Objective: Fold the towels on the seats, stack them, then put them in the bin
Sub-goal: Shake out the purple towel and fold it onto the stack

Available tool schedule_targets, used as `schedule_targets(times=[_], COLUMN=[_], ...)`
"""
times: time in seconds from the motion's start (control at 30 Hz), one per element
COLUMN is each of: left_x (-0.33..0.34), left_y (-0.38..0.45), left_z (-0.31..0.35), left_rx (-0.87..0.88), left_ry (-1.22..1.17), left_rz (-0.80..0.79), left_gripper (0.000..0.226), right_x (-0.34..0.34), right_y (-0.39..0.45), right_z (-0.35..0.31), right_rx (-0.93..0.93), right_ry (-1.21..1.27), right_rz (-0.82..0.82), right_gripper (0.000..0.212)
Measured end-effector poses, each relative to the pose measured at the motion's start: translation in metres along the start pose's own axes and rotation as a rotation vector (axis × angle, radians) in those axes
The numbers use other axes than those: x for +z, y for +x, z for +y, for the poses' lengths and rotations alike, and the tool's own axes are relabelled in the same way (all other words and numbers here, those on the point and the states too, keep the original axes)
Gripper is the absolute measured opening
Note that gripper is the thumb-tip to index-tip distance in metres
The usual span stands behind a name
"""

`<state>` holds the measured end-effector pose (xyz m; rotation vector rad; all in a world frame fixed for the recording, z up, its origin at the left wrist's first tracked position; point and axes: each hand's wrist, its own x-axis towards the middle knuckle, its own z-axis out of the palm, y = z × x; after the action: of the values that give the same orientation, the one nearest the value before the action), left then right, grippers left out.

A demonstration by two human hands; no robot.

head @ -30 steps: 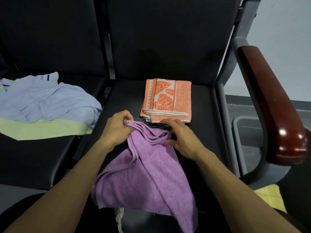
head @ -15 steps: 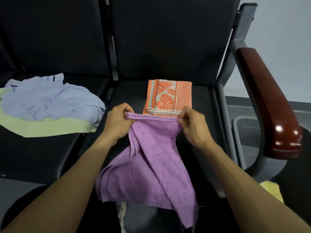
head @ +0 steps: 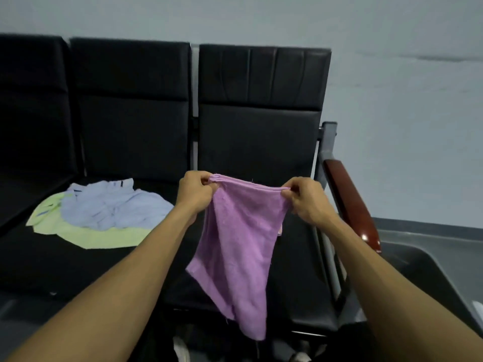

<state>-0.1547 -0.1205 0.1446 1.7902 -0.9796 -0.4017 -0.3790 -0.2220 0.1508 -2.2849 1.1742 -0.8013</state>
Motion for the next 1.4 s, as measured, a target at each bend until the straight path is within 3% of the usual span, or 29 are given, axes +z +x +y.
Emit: schedule_targets(times=[0.1,0.3,0.53,0.8,0.97,1.4], left_x=[-0.018,-0.035,-0.041,-0.034,-0.011,0.086], left_y=[-0.01,-0.029,-0.055,-0.071,-0.056,-0.008], left_z=[0.029,0.055,0.07,0.073,0.041,-0.112], left_rx=[0.031,0.096,0.165,0.22,0.15,-0.074], left_ry=[-0.036,-0.032,0.127,0.066,0.075,0.232], left_rz=[0.041,0.111,0.009,-0.038,-0.061,-0.125], left_gripper=[0.019,0.014,0.014,0.017,0.017,0.017], right_x=[-0.027,-0.051,-0.058,-0.054,-0.029,0.119], right_y=[-0.004,-0.023,-0.059,-0.073,-0.06,-0.027], right_z=[-0.03,-0.059,-0.063,-0.072,-0.044,0.099], right_rx=[-0.067,-0.055,0.018,0.049,0.087,0.286], right_ry=[-0.032,-0.038,0.181,0.289,0.279,0.135], right_rz=[0.128,0.173,0.151,0.317,0.309,0.119], right_gripper=[0.013,0.012,0.019,0.017,0.016,0.014])
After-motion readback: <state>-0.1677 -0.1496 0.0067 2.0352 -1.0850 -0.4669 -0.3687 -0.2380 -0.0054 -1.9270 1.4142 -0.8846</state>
